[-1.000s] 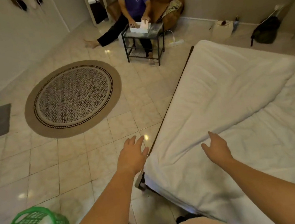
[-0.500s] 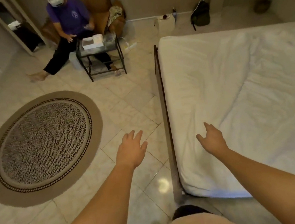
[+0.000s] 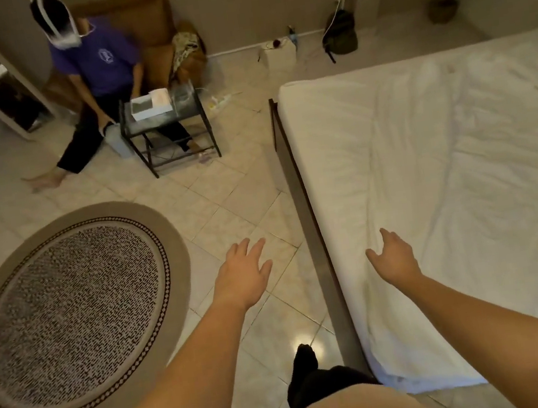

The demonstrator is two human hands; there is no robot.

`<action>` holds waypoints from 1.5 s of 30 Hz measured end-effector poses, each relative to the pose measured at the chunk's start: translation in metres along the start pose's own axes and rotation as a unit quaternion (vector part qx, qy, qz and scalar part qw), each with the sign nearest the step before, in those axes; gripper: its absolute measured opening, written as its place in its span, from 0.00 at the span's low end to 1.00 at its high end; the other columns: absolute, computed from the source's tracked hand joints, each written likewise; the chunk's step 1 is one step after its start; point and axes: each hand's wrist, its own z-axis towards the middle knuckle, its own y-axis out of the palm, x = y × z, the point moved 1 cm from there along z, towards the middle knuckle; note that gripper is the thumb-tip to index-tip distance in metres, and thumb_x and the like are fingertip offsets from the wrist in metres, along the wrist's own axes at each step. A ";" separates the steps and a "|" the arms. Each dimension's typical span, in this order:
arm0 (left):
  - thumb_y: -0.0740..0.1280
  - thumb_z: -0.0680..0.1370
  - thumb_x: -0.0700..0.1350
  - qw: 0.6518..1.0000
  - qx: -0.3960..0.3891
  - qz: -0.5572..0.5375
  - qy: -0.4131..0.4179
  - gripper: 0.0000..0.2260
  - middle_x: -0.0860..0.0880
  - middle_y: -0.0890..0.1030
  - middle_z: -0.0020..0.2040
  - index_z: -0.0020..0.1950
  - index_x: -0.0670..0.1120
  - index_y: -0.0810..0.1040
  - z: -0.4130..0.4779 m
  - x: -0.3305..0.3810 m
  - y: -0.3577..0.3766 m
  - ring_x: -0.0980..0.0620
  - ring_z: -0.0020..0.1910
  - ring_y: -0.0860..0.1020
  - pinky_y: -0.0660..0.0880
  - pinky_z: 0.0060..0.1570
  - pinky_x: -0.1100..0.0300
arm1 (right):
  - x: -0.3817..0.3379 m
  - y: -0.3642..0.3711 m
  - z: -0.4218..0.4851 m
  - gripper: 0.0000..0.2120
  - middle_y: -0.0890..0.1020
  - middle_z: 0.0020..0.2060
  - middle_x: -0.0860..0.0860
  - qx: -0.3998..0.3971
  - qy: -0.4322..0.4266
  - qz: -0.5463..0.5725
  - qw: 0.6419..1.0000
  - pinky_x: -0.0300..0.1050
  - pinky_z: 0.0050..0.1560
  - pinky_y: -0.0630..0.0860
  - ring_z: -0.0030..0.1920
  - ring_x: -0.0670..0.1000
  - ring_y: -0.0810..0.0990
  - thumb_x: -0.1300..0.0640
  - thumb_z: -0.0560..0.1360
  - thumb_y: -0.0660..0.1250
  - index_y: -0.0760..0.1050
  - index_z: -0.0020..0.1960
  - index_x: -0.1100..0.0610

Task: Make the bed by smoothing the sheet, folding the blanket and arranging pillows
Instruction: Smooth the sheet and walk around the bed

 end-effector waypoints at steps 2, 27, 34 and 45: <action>0.52 0.84 0.60 1.000 -0.008 0.011 0.002 0.27 0.50 0.55 0.83 0.82 0.58 0.54 0.034 -0.009 -0.017 0.46 0.82 0.50 0.61 0.76 0.43 | -0.013 0.002 0.028 0.33 0.71 0.69 0.59 0.000 0.010 0.011 1.000 0.60 0.67 0.71 0.70 0.63 0.69 0.47 0.79 0.64 0.59 0.78 0.59; 0.53 0.84 0.60 0.937 -0.108 0.134 0.305 0.26 0.48 0.59 0.82 0.83 0.56 0.56 0.538 0.043 -0.168 0.45 0.81 0.53 0.60 0.78 0.47 | -0.148 -0.018 0.292 0.34 0.64 0.77 0.60 0.147 0.235 0.084 0.957 0.60 0.73 0.64 0.75 0.63 0.62 0.45 0.80 0.64 0.57 0.80 0.58; 0.52 0.85 0.59 0.901 -0.155 0.184 0.361 0.27 0.49 0.52 0.84 0.83 0.57 0.51 0.657 0.095 -0.183 0.44 0.82 0.49 0.53 0.80 0.46 | -0.160 -0.020 0.345 0.34 0.63 0.77 0.61 0.178 0.301 0.115 0.930 0.60 0.73 0.65 0.76 0.62 0.61 0.45 0.79 0.65 0.57 0.79 0.56; 0.55 0.85 0.59 0.862 -0.163 0.231 0.421 0.27 0.49 0.54 0.83 0.83 0.58 0.52 0.788 0.208 -0.179 0.46 0.82 0.51 0.60 0.77 0.46 | -0.148 -0.058 0.456 0.34 0.62 0.78 0.58 0.178 0.360 0.147 0.904 0.59 0.72 0.65 0.76 0.62 0.61 0.45 0.79 0.65 0.57 0.80 0.54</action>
